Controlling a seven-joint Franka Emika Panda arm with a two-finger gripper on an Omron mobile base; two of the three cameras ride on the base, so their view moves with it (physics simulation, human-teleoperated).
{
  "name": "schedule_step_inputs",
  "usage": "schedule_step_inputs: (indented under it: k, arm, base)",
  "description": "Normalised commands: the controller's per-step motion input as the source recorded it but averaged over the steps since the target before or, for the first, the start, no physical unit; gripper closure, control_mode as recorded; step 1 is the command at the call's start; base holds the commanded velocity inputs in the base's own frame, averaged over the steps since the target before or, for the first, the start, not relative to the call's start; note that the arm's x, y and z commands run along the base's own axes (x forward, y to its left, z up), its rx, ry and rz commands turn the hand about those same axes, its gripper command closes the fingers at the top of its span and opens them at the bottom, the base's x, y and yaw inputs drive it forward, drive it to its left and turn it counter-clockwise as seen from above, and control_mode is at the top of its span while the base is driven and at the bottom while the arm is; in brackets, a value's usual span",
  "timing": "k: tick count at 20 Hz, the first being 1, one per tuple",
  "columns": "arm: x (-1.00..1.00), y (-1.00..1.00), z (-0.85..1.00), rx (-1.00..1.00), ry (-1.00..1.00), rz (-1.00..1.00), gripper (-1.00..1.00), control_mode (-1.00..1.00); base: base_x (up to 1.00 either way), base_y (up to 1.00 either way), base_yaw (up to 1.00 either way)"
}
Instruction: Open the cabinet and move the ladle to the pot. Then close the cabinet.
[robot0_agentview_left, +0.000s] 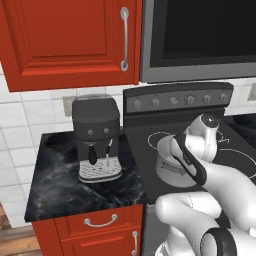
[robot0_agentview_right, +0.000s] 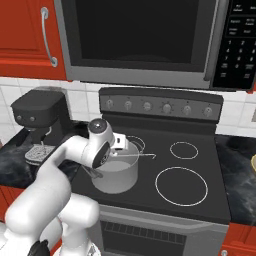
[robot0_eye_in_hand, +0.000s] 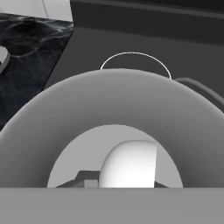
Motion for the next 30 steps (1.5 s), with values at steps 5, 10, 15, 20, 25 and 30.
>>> schedule_step_inputs:
  k: [5,10,15,20,25,30]
  arm:
    - [0.00,0.00,-0.18,0.00,0.02,0.00,1.00,-1.00]
    - [0.00,0.00,-0.14,0.00,0.01,0.00,1.00,-1.00]
    - [0.00,0.00,-0.13,0.00,0.00,0.01,1.00,-1.00]
    - [0.00,0.00,-0.11,0.00,0.00,0.02,1.00,-1.00]
    - [0.04,0.00,-0.14,0.00,0.02,0.02,1.00,-1.00]
    - [0.21,0.00,-0.19,0.00,0.05,0.02,-1.00,-1.00]
  base:
    - [0.00,0.00,0.00]
    - [0.00,0.00,0.00]
    - [0.00,0.00,0.00]
    - [0.00,0.00,0.00]
    - [0.00,0.00,0.00]
    - [0.00,0.00,0.00]
